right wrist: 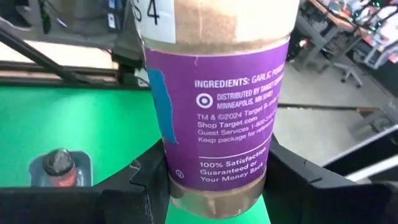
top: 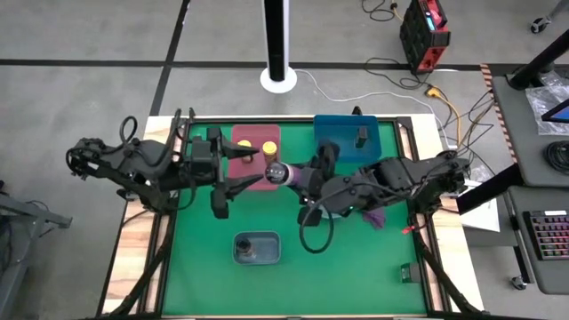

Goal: Sort spices by type
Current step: Put the black seasoning bottle into the small blue bin

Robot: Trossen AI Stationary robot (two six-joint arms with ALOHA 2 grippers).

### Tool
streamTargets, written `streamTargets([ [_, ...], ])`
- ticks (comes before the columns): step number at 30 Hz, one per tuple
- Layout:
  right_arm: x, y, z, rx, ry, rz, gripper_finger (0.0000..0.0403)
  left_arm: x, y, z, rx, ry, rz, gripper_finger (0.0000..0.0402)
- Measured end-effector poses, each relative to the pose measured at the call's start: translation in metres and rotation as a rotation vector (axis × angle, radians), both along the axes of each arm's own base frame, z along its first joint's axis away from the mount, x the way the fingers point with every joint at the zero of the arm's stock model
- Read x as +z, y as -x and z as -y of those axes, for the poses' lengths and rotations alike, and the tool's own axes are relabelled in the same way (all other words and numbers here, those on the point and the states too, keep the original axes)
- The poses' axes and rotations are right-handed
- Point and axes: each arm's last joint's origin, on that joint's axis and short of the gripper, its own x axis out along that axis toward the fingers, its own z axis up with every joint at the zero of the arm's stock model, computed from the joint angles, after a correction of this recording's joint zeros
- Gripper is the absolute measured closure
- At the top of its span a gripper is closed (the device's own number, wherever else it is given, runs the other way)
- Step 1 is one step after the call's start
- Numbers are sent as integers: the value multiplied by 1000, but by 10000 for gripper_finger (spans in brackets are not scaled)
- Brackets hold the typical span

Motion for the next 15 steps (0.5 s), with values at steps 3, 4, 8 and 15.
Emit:
streamTargets([
  [3, -5, -2, 0, -12, 5, -26, 219, -1, -2, 0, 8, -12, -10, 122],
  [4, -7, -4, 0, -12, 7, -29, 219, -3, -4, 1, 8, -15, -16, 115],
  [8, -9, -6, 0, -13, 9, -38, 219, -9, -14, 3, 7, -27, -41, 88],
  [15, -9, -6, 1, -12, 13, -41, 219, -22, -31, 7, 40, -74, -101, 70],
])
